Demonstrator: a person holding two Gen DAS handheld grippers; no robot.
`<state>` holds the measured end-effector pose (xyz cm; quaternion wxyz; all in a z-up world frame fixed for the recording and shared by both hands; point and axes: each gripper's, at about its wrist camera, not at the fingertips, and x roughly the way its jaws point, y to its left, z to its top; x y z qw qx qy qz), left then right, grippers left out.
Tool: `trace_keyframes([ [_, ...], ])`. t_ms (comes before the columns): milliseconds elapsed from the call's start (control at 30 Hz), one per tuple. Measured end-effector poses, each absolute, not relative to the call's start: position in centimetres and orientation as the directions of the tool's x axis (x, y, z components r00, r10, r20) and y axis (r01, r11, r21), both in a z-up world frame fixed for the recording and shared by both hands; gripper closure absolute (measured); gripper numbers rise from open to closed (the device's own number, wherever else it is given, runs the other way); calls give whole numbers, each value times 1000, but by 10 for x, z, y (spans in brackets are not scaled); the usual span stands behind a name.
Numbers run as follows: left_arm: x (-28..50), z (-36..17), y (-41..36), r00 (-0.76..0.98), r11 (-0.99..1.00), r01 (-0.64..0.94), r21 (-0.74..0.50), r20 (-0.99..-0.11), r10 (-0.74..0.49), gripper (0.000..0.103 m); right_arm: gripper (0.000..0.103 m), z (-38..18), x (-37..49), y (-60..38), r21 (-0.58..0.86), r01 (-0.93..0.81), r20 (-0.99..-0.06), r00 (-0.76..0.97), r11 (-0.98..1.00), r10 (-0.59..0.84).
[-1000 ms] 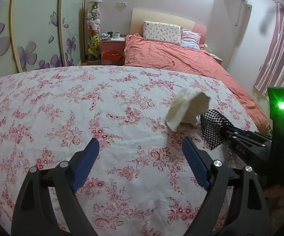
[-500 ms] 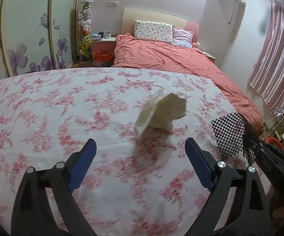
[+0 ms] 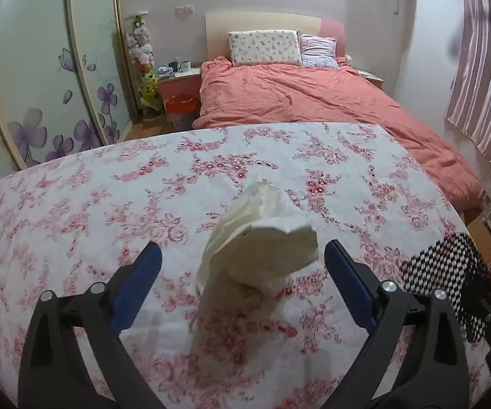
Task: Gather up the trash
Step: 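Grasp the beige crumpled paper with the left tool, then carry the beige paper with the left tool while the right tool carries the mesh sheet to the basket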
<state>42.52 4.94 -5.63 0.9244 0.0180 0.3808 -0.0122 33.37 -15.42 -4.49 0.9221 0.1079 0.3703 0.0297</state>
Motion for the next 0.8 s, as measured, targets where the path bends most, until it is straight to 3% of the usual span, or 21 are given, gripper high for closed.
trace_keyframes([
  [133,431,-57,44,706,998,57,35,-708,-15,29,95,-47,333,-156,233,22,-678,720,972,146],
  [200,434,-60,42,692,997,71,31,-722,-27,48,95,-46,332,-156,235,22,-678,721,972,147],
  [300,435,-61,44,683,997,70,16,-729,-36,58,95,-46,331,-157,237,27,-673,726,971,143],
  [800,376,-32,44,719,991,121,-53,-684,-124,63,95,-22,289,-180,247,83,-630,771,965,95],
])
